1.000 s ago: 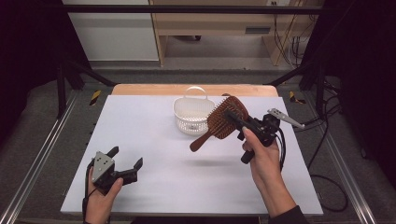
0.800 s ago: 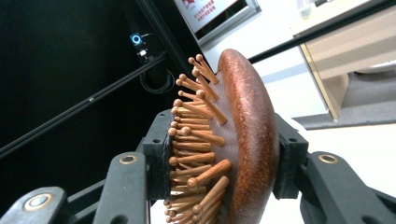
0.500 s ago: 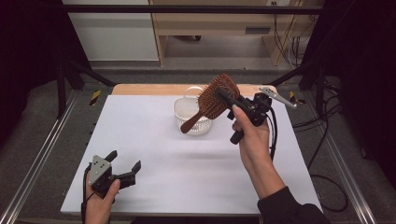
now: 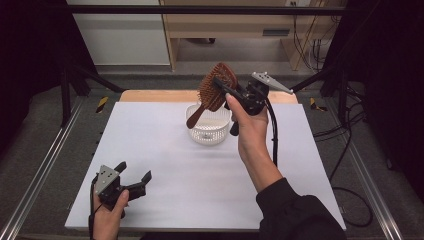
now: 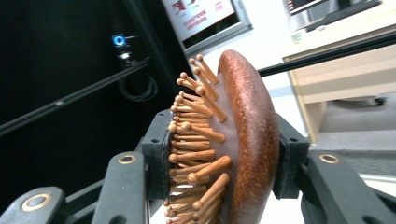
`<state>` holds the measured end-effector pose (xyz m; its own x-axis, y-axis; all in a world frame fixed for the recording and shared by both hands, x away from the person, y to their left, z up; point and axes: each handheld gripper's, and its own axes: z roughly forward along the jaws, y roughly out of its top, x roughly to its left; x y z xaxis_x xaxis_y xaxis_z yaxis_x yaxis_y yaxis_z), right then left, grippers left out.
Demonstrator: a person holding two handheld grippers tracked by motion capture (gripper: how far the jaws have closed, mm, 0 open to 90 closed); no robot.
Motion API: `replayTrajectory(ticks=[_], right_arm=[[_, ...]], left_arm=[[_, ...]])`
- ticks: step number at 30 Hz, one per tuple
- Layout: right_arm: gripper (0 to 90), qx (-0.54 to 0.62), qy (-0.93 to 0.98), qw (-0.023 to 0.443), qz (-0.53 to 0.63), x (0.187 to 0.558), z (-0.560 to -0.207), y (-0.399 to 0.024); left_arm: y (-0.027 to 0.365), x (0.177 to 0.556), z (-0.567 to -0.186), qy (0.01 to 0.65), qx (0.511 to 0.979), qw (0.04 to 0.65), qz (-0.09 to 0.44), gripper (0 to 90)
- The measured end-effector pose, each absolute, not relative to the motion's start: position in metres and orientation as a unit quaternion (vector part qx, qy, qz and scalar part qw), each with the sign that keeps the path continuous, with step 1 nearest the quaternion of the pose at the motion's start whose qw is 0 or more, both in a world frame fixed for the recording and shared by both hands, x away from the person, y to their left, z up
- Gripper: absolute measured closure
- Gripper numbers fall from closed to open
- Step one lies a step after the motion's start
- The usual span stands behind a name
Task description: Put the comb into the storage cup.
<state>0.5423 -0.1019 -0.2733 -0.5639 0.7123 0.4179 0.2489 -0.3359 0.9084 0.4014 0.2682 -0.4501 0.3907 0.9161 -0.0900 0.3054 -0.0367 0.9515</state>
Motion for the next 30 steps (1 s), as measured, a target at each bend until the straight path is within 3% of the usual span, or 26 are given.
replayTrajectory(ticks=[13, 30], right_arm=[[50.9, 0.456, 0.528, 0.213, 0.683, 0.567, -0.278, -0.1], [50.5, 0.464, 0.538, 0.223, 0.667, 0.573, -0.295, -0.104]], left_arm=[[0.266, 0.398, -0.447, 0.437, 0.658, 0.532, 0.306, 2.9], [0.261, 0.396, -0.446, 0.399, 0.676, 0.536, 0.31, 2.8]])
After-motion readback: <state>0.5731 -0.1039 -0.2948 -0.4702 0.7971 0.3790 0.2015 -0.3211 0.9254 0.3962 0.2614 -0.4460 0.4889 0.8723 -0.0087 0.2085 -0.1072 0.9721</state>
